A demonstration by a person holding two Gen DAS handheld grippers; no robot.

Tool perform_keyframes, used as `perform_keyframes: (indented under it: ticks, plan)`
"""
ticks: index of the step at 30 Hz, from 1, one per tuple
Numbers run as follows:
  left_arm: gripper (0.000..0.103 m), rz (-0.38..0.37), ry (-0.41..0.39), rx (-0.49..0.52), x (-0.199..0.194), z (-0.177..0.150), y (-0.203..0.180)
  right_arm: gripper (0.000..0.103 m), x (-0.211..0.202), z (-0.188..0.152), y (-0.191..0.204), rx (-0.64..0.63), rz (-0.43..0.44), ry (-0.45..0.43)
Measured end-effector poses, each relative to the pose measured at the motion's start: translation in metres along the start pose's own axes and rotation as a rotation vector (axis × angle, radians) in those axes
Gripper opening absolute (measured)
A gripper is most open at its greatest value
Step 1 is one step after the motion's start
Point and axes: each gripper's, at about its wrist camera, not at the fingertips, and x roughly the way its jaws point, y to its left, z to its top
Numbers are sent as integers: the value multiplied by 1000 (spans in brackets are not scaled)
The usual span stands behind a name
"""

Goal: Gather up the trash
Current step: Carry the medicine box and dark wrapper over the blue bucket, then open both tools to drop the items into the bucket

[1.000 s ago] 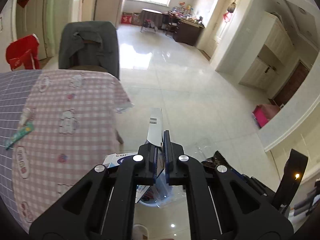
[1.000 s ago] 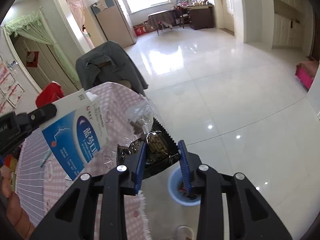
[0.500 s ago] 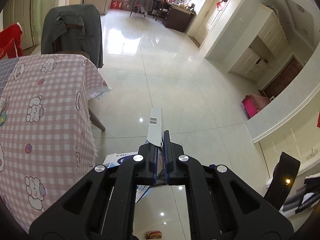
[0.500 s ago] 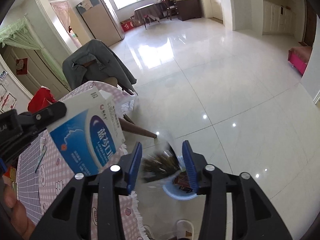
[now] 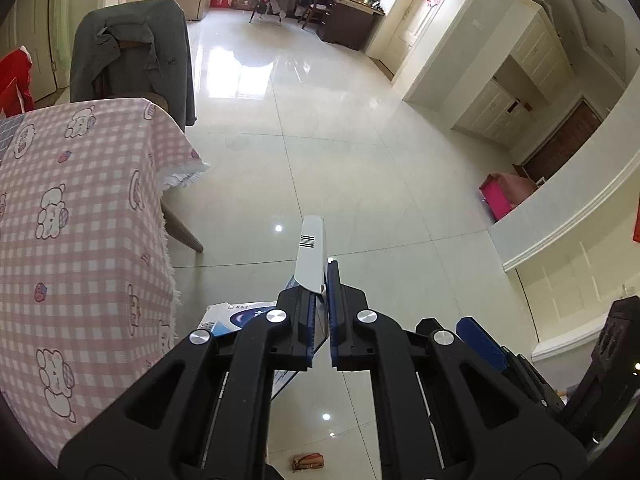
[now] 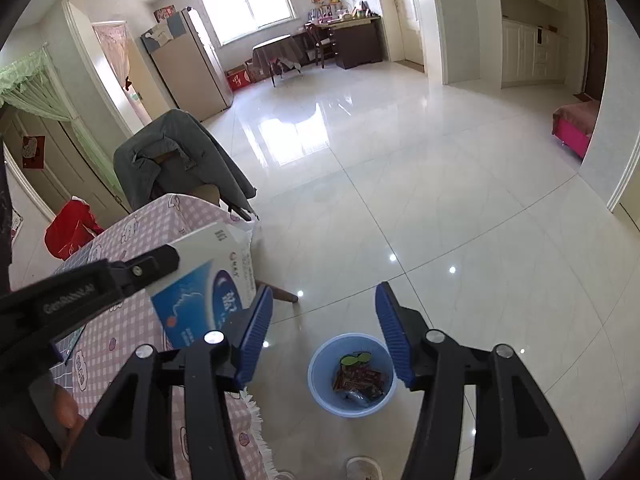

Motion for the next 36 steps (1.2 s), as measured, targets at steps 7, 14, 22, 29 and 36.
perform_keyframes:
  ticks: [7, 14, 22, 29, 36]
  plan:
    - [6, -39, 14, 26, 9, -3, -18, 58, -13, 1, -15, 26, -14, -29]
    - [6, -53, 40, 23, 21, -3, -22, 59, -10, 4, -24, 58, -23, -24]
    - [22, -18, 131, 1, 39, -6, -12, 59, -3, 4, -24, 82, -21, 0]
    - [56, 17, 94, 15, 28, -3, -3, 59, -3, 4, -15, 73, -6, 5]
    - [56, 44, 76, -15, 8, 1, 22, 59, -4, 4, 5, 59, 23, 7]
